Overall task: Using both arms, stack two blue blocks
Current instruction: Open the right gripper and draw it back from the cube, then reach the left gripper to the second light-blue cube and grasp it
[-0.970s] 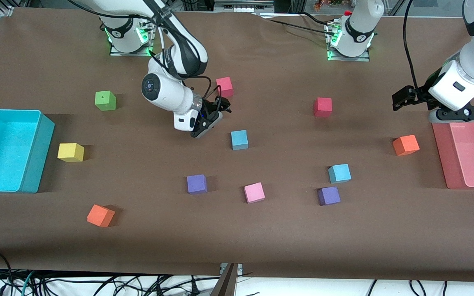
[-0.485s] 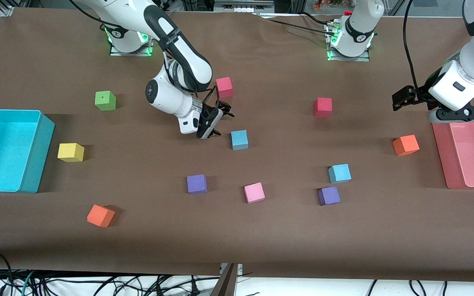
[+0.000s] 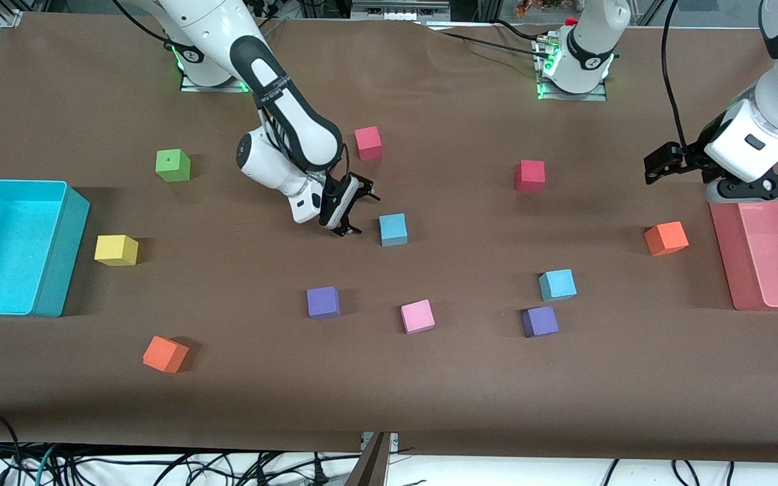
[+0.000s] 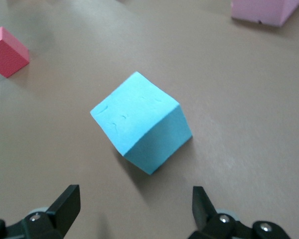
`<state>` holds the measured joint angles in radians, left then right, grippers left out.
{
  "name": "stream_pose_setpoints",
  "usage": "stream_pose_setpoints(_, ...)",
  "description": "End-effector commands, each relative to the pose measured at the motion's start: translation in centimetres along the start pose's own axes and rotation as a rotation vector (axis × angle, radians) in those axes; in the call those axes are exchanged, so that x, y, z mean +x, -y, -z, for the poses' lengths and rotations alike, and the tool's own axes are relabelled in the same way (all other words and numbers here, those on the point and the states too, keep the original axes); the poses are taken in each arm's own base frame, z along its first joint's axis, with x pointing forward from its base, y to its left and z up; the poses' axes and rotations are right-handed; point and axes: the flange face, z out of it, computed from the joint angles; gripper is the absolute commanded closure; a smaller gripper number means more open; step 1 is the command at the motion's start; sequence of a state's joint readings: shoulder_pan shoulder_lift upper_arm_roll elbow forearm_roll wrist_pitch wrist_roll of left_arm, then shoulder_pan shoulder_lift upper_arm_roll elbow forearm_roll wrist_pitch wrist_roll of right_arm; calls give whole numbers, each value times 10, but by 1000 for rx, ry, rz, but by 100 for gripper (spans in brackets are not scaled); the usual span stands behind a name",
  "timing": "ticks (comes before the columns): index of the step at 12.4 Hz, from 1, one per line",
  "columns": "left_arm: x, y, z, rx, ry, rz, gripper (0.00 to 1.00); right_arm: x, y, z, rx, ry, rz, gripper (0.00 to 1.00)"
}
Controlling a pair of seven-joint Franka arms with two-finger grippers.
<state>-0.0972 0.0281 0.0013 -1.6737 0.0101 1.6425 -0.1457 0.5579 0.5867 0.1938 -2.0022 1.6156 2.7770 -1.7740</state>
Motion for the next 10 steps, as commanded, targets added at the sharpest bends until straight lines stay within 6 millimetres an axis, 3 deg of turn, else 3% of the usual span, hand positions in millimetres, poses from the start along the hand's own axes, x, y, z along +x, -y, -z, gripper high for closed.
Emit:
stream_pose_setpoints(1,25,-6,-38,-19,-34,-20,0,-1,8,-15,28,-59,76,1)
stream_pose_setpoints(4,59,-21,-90,-43,-57,-7,0,-1,7,-24,29,-116,108,1)
stream_pose_setpoints(7,93,-47,-167,-88,-72,27,0,-5,-4,-23,30,-126,162,1)
stream_pose_setpoints(10,109,-74,-240,-86,-99,24,0,-7,-8,-24,19,-140,168,1)
